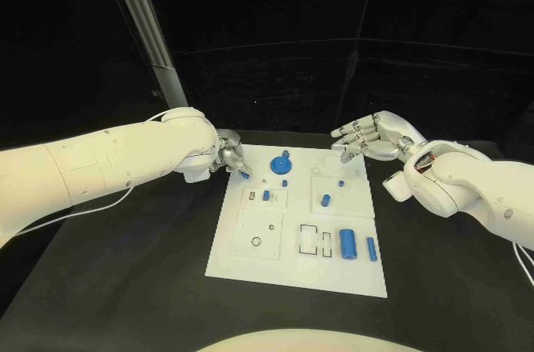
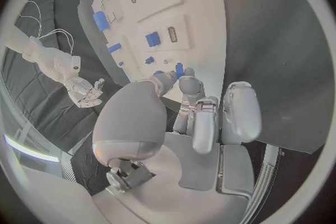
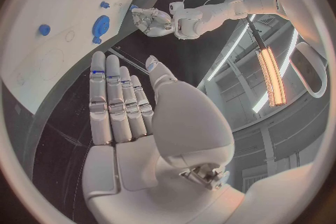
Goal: Assemble the parts on the task board
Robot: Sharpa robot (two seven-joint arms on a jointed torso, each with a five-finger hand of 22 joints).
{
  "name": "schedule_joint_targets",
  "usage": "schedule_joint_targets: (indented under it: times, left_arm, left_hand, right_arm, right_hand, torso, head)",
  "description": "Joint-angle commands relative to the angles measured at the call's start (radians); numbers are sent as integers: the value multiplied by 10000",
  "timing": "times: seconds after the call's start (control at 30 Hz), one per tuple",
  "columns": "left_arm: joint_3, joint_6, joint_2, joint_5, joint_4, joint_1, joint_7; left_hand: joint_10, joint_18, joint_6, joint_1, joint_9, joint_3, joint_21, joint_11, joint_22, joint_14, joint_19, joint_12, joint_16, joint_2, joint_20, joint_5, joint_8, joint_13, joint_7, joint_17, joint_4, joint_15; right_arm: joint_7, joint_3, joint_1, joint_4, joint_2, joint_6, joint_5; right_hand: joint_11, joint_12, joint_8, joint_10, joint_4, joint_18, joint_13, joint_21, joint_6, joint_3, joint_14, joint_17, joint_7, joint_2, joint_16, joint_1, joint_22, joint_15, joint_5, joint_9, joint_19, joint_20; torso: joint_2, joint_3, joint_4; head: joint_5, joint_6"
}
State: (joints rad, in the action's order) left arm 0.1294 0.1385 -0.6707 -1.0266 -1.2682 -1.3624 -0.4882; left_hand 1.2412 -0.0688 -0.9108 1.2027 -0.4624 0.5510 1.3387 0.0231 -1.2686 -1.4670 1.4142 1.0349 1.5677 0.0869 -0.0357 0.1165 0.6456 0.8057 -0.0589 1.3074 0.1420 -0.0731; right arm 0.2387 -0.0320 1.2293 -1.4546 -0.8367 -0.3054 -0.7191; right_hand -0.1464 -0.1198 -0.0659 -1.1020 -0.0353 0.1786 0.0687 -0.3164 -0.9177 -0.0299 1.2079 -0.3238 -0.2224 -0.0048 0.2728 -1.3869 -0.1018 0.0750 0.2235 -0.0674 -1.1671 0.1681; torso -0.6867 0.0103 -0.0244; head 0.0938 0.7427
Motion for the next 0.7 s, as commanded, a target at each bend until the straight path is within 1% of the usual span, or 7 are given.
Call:
schedule_joint_targets:
  times: [0.03, 0.1, 0.13, 0.27, 0.47, 0.7]
  left_arm:
    - [92, -1099, -235, 80, -447, -1, 332]
    - [192, -1321, -393, 78, -711, 7, 379]
    - [247, -1427, -465, 78, -832, 12, 398]
    - [371, -1749, -676, 77, -1205, 74, 415]
    - [432, -1946, -821, 77, -1546, 205, 370]
    - [457, -2048, -788, 77, -1716, 358, 314]
  left_hand:
    - [116, -33, -35, 22, -22, 1302, 64, -10, -23, -1038, 80, 90, 31, 194, 7, -24, 82, 48, 81, 2634, -1272, -42]
    - [155, -30, -42, 20, -29, 1323, 74, -3, -39, -1038, 89, 120, 31, 257, 11, -29, 105, 84, 91, 2634, -1311, -48]
    - [178, -29, -46, 22, -33, 1329, 75, 3, -42, -1038, 91, 139, 31, 299, 14, -33, 119, 104, 98, 2634, -1338, -51]
    - [217, -25, -53, 23, -37, 1338, 90, 10, -63, -1038, 103, 177, 31, 341, 18, -36, 136, 152, 106, 2634, -1365, -56]
    - [257, -24, -62, 22, -42, 1344, 94, 18, -71, -1038, 108, 214, 31, 385, 23, -39, 154, 196, 115, 2634, -1392, -61]
    - [268, -22, -65, 21, -43, 1344, 98, 19, -77, -1038, 111, 226, 31, 392, 24, -40, 158, 212, 117, 2634, -1396, -62]
  right_arm:
    - [48, 5, 17, 11, 10, 88, -8]
    - [50, 5, 17, 18, 15, 90, -8]
    - [51, 5, 17, 21, 18, 91, -8]
    - [50, 5, 17, 33, 22, 97, -8]
    - [49, 4, 16, 51, 26, 102, -8]
    - [47, 4, 16, 66, 34, 107, -8]
  right_hand:
    - [-11, -46, -57, 43, 43, 32, -12, 60, 66, 2, -68, 17, 16, 49, 48, -1, 14, 5, 26, -9, -34, 36]
    - [-11, -46, -57, 43, 43, 32, -12, 60, 66, 2, -68, 17, 16, 49, 48, -1, 14, 5, 26, -9, -34, 36]
    - [-11, -46, -57, 43, 43, 32, -12, 60, 66, 2, -68, 17, 16, 49, 48, -1, 14, 5, 26, -9, -34, 36]
    - [-11, -46, -57, 43, 43, 32, -12, 60, 66, 2, -68, 17, 16, 49, 48, -1, 14, 5, 26, -9, -34, 36]
    - [-11, -46, -57, 43, 43, 32, -12, 60, 66, 2, -68, 17, 16, 49, 48, -1, 14, 5, 26, -9, -34, 36]
    - [-14, -59, -58, 51, 27, 30, -14, 71, 69, 3, -73, 26, 13, 63, 57, 22, 20, 8, 38, -9, -38, 39]
  torso:
    - [-3, 7, 5]
    - [4, 6, -3]
    - [0, -1, 14]
    - [1, -4, 15]
    - [-1, 1, 12]
    - [-13, 1, 20]
  head:
    - [56, 3]
    - [55, 15]
    - [71, 13]
    - [72, 8]
    - [85, 24]
    - [110, 38]
